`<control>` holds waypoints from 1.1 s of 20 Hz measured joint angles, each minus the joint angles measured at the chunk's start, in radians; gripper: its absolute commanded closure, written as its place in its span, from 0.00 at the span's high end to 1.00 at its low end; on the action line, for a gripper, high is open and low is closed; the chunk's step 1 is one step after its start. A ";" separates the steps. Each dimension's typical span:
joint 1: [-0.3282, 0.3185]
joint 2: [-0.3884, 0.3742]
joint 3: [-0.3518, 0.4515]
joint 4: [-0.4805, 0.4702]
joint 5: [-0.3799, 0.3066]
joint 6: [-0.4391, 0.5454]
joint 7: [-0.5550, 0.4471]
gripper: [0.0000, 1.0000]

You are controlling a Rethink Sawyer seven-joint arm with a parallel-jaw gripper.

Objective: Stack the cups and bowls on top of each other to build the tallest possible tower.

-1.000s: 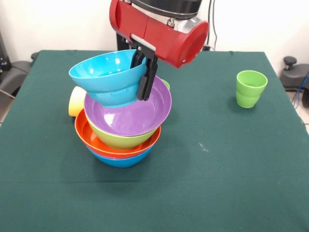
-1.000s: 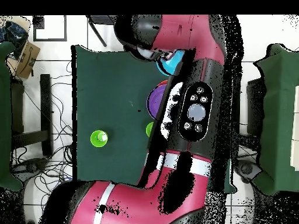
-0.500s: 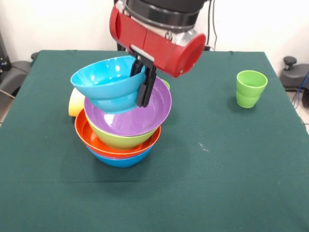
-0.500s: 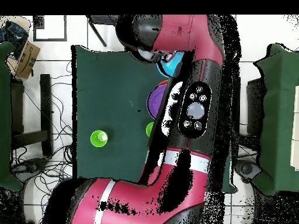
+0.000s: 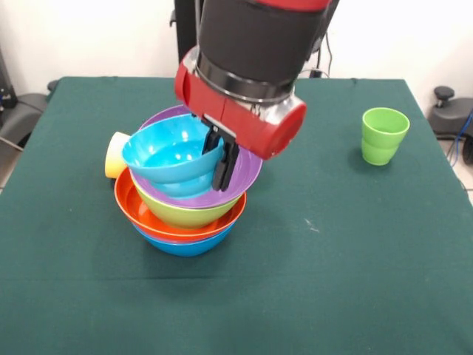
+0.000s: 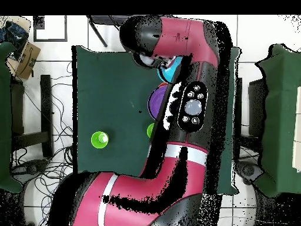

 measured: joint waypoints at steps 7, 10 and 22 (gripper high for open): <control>0.004 0.024 -0.011 0.000 0.000 0.001 0.000 0.00; 0.005 0.025 -0.015 0.000 0.000 0.009 0.000 0.00; 0.007 -0.006 -0.027 0.010 0.000 0.065 0.000 0.00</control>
